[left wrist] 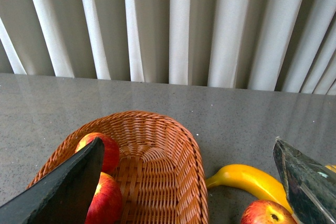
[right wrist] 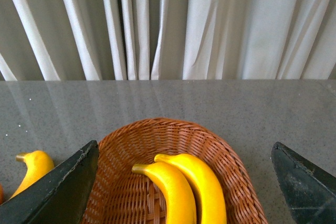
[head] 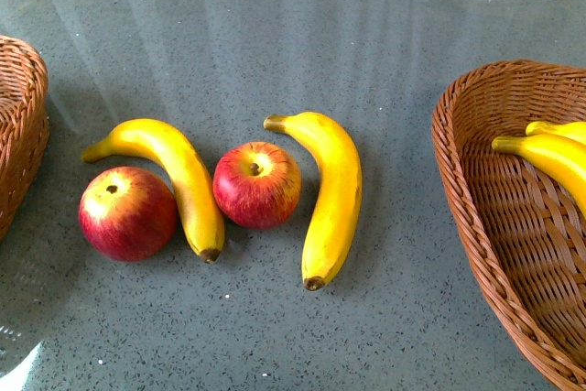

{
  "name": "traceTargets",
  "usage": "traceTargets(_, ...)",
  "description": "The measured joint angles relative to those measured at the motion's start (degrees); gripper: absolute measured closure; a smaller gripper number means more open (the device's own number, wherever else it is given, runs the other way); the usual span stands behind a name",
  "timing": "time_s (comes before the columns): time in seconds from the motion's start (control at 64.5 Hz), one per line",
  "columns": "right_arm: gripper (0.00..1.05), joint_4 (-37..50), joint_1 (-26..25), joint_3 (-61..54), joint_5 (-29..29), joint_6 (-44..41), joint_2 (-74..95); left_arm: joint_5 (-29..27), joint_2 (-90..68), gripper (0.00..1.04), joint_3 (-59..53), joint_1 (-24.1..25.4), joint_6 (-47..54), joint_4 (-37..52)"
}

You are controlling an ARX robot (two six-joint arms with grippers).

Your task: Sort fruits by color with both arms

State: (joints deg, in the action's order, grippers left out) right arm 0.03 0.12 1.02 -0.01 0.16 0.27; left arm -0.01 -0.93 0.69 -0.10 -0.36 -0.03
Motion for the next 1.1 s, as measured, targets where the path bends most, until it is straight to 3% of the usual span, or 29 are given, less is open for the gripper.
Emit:
traceTargets(0.883, 0.09, 0.0, 0.0, 0.0, 0.0, 0.0, 0.0, 0.1, 0.0, 0.09, 0.0, 0.0, 0.0, 0.0)
traceTargets(0.945, 0.09, 0.0, 0.0, 0.0, 0.0, 0.0, 0.0, 7.9, -5.7, 0.09, 4.5, 0.8, 0.7, -11.0)
traceTargets(1.007, 0.09, 0.0, 0.0, 0.0, 0.0, 0.0, 0.0, 9.6, -14.8, 0.09, 9.3, -1.7, 0.5, -17.7)
traceTargets(1.1, 0.09, 0.0, 0.0, 0.0, 0.0, 0.0, 0.0, 6.8, -25.2, 0.09, 13.0, -7.1, -0.4, -14.3)
